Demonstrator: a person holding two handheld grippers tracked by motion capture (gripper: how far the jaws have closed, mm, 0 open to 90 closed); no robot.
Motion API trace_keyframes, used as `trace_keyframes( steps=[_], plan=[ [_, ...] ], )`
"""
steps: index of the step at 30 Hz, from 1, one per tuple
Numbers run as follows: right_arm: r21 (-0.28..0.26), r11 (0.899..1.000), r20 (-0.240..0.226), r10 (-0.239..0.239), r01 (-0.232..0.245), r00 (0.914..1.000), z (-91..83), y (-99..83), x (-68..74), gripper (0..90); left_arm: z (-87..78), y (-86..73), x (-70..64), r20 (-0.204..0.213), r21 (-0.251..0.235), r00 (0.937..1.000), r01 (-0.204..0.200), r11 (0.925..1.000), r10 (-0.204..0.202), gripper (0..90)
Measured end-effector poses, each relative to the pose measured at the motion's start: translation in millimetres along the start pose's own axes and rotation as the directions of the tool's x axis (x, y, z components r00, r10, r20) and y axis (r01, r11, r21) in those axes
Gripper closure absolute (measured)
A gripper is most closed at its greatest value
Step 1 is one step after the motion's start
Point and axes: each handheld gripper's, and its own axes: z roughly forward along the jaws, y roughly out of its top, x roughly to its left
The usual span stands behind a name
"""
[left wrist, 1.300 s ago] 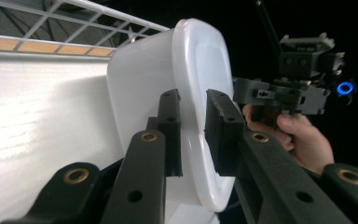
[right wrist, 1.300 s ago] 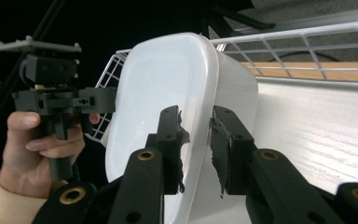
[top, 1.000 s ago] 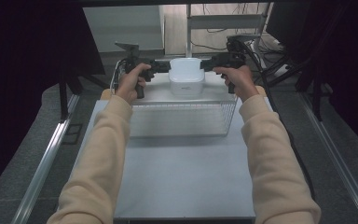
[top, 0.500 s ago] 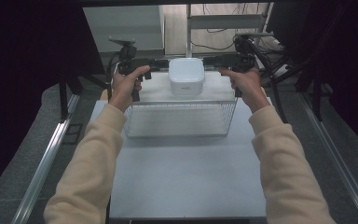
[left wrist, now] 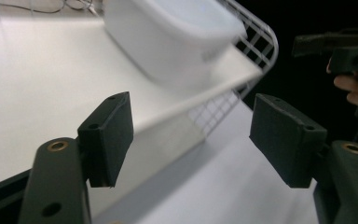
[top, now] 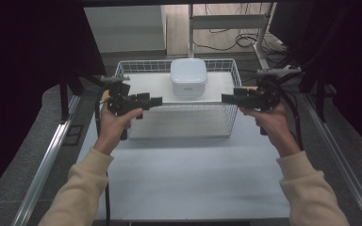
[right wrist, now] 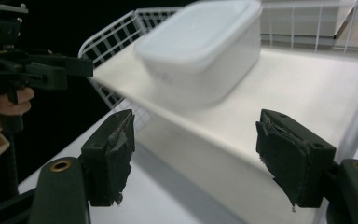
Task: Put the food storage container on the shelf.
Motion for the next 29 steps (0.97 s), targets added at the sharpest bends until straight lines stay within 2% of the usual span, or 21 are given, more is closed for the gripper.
trace_keyframes(
  steps=[3, 5, 8, 10, 14, 16, 20, 22, 27, 29],
  plan=[
    [-0.012, 0.999, -0.008, -0.030, 0.030, 0.9995, -12.6, -32.5, 4.6, 25.8, -5.2, -30.5, -2.8, -0.008, 0.017, 0.9998, -0.016, 0.9997, 0.016, 28.2],
    [-0.020, 0.999, -0.012, -0.042, 0.042, 0.9990, -17.9, -54.1, 5.8, 25.2, -8.6, -46.9, -5.2, -0.027, 0.012, 0.9993, -0.026, 0.9996, 0.026, 27.9],
    [0.000, 0.998, -0.014, -0.060, 0.060, 0.9981, -19.7, -83.4, 7.3, 25.1, -13.2, -69.5, -9.1, -0.041, 0.019, 0.9979, -0.050, 0.9986, 0.050, 27.3],
    [0.024, 0.997, -0.004, -0.071, 0.071, 0.9975, -18.8, -103.0, 8.8, 24.6, -14.6, -81.6, -11.4, -0.039, 0.042, 0.9973, -0.062, 0.9972, 0.063, 26.3],
    [0.060, 0.996, 0.011, -0.063, 0.062, 0.9979, -15.1, -131.2, 9.2, 23.8, -15.4, -111.7, -8.3, -0.039, 0.061, 0.9991, -0.015, 0.9980, 0.017, 25.9],
    [0.098, 0.993, 0.028, -0.061, 0.058, 0.9977, -11.5, -142.5, 7.7, 22.9, -10.4, -122.4, -6.2, -0.064, 0.102, 0.9976, -0.019, 0.9946, 0.026, 26.0],
    [0.135, 0.990, 0.046, -0.039, 0.032, 0.9982, -6.2, -156.6, 2.0, 22.9, -3.5, -129.1, -4.9, -0.068, 0.125, 0.9975, -0.006, 0.9921, 0.015, 25.8],
    [0.141, 0.989, 0.051, -0.040, 0.033, 0.9979, -5.4, -159.6, 0.4, 22.9, -1.9, -130.0, -6.5, -0.084, 0.136, 0.9959, -0.022, 0.9905, 0.034, 25.8],
    [0.116, 0.993, 0.046, -0.041, 0.036, 0.9981, -9.4, -157.3, 0.2, 22.0, -2.8, -130.4, -5.4, -0.093, 0.139, 0.9948, -0.027, 0.9900, 0.041, 25.6],
    [0.119, 0.992, 0.053, -0.056, 0.049, 0.9970, -10.3, -157.2, -0.6, 21.0, -4.3, -130.8, -4.1, -0.091, 0.133, 0.9954, -0.018, 0.9910, 0.030, 25.6]
  ],
)
